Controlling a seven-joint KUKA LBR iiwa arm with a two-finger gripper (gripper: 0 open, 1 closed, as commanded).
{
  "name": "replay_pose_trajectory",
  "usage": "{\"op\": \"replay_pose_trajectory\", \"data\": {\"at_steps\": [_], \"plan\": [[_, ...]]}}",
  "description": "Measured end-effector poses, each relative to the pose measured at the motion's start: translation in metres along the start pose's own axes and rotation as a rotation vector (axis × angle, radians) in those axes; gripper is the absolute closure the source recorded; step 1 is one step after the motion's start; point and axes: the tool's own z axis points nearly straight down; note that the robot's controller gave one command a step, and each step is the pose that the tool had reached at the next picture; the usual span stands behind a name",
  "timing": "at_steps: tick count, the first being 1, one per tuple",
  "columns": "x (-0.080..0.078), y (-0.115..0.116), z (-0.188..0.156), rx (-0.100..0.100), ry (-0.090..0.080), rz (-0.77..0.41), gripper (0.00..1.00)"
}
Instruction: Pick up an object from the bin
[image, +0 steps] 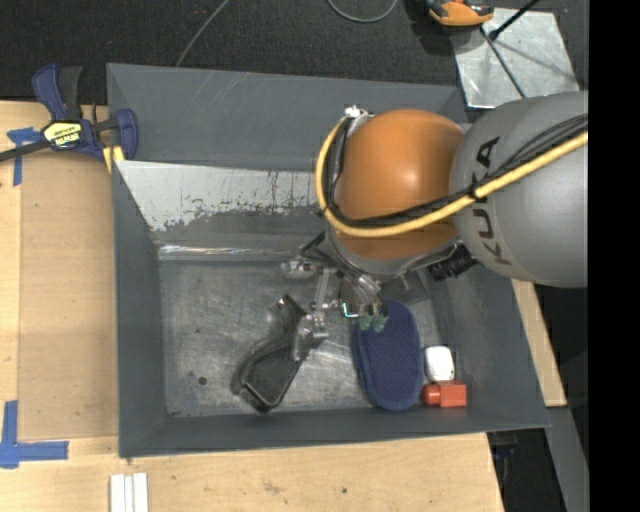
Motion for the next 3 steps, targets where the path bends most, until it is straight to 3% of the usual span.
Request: {"op": "replay_pose_trajectory", "data": {"at_steps": [1,2,3], "plan": [[0.010,-0.030,0.147,-0.003,-0.017,-0.174,0.00],[0.007,-0.030,0.143,-0.003,-0.026,-0.173,1.00],[0.019,-0.035,-0.001,0.001,-0.009,-0.123,1.00]]}}
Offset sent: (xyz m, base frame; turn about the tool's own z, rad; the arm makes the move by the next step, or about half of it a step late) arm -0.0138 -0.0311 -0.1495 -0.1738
